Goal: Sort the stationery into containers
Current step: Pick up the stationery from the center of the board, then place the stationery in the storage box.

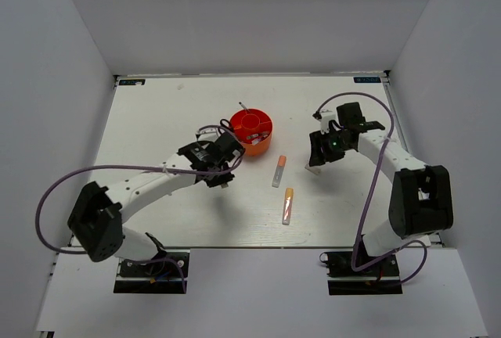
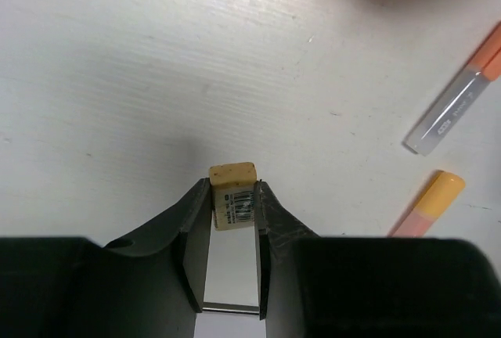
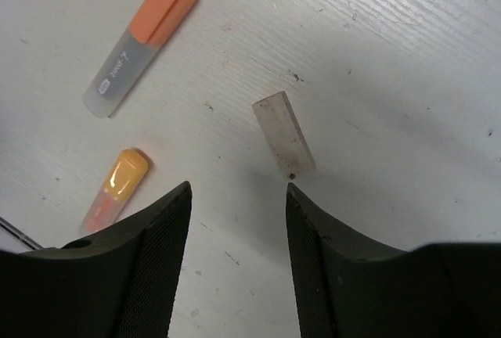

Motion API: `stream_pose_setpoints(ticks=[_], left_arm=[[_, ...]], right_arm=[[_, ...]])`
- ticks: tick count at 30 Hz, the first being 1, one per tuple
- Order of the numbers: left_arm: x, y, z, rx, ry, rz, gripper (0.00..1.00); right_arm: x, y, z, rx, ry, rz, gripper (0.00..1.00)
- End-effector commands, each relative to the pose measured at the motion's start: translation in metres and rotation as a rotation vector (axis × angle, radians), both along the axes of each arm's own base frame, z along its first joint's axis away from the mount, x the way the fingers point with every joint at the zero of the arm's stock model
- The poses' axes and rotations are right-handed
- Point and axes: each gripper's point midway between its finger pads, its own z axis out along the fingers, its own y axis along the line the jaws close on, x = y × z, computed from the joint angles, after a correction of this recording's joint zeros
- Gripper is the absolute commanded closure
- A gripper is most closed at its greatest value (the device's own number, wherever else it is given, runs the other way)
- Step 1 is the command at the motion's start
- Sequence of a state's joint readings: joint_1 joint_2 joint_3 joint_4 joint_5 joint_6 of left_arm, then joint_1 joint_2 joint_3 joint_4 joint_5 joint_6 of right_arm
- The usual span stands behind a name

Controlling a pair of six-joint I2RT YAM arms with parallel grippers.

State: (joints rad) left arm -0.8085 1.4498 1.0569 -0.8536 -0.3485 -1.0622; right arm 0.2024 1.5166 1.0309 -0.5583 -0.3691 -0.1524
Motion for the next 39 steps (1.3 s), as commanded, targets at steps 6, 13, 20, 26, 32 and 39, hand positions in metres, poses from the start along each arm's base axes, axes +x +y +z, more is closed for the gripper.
stream_pose_setpoints(ticks=[6,13,20,26,32,39], left_arm=[[0.060,0.052,0.095,-0.011,-0.267,-0.020,1.00],[0.138,0.033,0.158,-0.097,-0.411,-0.162,1.00],[0.196,-0.002,0.156,-0.070,-0.410,-0.296,1.00],[0.227,-0.020,0.141,-0.074,-0.403,-0.321,1.00],[0.245,-0.030,0.117,-0.061,-0.363,-0.334,1.00],[0.244,-0.032,0.087,-0.038,-0.299,-0.347,1.00]], right_arm=[[0.019,-0.004,-0.025,-0.153,-0.065,0.092,0.43],[0.028,-0.005,-0.040,-0.224,-0.060,0.115,0.39],[0.031,-0.006,-0.054,-0.253,-0.040,0.128,0.38],[0.030,-0.007,-0.054,-0.242,-0.047,0.114,0.38],[0.029,-0.009,-0.053,-0.236,-0.049,0.104,0.38],[0.029,-0.007,-0.054,-0.233,-0.046,0.103,0.38]])
